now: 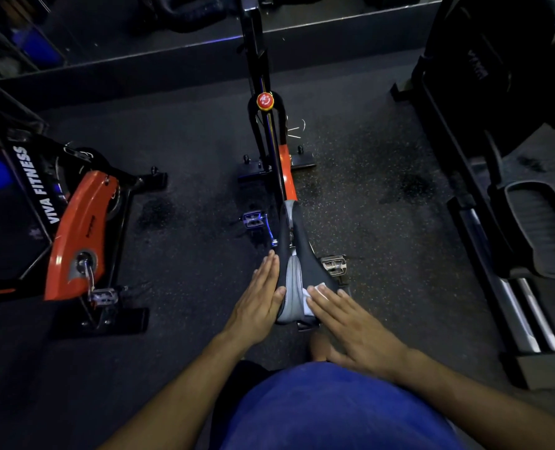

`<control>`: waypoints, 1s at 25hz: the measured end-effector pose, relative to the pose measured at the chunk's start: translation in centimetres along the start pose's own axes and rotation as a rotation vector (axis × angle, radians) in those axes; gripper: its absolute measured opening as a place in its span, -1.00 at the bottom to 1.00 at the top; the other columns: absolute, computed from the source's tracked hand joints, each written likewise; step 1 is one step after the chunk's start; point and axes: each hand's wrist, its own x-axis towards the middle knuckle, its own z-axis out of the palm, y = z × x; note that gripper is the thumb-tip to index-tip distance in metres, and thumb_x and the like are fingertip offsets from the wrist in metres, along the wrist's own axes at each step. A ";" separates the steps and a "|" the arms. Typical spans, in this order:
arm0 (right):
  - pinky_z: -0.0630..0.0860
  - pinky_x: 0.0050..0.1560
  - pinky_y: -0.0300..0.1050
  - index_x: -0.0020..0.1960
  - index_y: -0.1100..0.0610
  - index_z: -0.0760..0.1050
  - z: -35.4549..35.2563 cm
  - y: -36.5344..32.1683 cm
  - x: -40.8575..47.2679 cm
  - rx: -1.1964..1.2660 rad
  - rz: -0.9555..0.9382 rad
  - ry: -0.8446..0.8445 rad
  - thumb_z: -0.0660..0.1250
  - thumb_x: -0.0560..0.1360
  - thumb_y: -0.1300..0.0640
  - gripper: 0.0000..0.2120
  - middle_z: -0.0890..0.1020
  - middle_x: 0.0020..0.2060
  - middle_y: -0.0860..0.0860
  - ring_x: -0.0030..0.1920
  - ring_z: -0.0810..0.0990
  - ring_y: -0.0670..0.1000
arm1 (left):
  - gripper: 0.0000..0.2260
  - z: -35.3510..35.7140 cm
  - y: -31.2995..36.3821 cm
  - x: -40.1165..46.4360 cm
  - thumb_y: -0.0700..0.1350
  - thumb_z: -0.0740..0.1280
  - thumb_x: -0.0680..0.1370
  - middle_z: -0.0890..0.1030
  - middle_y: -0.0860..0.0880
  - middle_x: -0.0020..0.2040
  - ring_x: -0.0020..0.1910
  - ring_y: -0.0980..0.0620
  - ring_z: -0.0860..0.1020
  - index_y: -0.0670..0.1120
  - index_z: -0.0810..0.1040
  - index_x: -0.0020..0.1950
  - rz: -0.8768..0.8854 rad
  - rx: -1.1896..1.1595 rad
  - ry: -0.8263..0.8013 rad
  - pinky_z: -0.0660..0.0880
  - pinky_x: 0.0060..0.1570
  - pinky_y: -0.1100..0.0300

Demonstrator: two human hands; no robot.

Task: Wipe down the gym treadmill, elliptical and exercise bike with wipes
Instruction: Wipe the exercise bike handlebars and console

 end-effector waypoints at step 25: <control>0.17 0.50 -0.32 0.56 0.09 0.31 0.6 2.4 5.7 0.710 0.438 0.314 0.17 0.70 0.12 -0.57 0.34 0.49 -0.16 0.48 0.28 -0.25 | -0.41 -0.3 -0.4 0.1 0.14 -0.10 0.69 -0.21 0.06 0.66 0.63 0.17 -0.19 -0.07 -0.18 0.65 0.035 -0.027 -0.027 -0.21 0.57 0.26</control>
